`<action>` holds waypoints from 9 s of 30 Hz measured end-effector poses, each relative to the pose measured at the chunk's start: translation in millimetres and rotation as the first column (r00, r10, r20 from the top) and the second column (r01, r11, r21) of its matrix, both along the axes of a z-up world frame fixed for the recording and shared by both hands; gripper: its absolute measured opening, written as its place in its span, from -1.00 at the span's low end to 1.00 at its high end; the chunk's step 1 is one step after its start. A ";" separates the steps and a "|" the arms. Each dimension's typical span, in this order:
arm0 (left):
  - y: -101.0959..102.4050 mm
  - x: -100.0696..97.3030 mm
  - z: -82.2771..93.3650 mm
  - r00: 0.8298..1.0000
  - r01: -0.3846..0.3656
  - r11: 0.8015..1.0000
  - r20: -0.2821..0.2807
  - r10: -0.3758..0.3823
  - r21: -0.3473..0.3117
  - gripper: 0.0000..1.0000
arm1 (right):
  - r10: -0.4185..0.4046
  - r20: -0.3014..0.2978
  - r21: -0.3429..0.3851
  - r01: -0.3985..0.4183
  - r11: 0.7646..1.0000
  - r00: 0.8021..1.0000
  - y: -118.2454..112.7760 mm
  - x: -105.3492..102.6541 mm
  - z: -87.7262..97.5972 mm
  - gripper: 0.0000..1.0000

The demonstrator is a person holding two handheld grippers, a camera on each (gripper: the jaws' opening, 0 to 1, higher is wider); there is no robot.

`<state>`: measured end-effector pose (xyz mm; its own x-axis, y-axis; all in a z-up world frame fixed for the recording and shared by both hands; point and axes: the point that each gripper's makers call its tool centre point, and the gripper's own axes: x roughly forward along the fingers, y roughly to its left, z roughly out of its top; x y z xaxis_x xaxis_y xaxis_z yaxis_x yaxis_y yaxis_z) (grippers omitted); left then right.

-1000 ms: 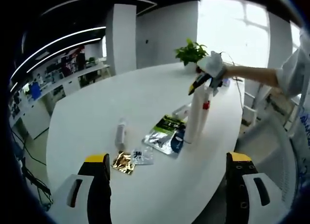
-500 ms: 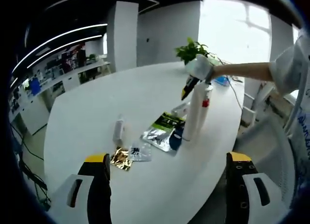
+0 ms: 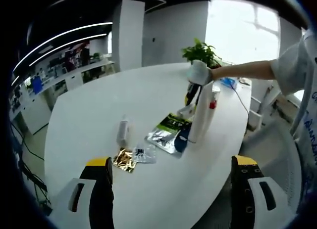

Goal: Arrange the skincare products in the storage area until every visible bottle or jar stands upright without overlapping.

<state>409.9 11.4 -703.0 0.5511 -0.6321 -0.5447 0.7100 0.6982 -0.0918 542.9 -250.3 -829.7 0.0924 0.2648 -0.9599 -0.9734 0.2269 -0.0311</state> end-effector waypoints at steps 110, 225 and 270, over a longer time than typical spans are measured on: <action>-46.5 -40.0 -20.4 0.980 0.198 0.966 -0.011 -0.199 0.167 0.94 | 0.148 0.080 0.142 -0.159 0.977 0.986 96.0 -186.9 77.2 -0.62; -79.6 -63.8 -59.2 0.884 0.463 0.826 -0.097 -0.458 0.320 -0.62 | 0.150 0.179 0.297 -0.198 0.934 0.972 127.5 -181.6 66.5 -0.99; -83.1 -59.5 -63.1 0.858 0.503 0.806 -0.070 -0.508 0.313 -0.63 | 0.284 0.187 0.249 -0.325 0.912 0.940 142.9 -191.4 72.0 -0.61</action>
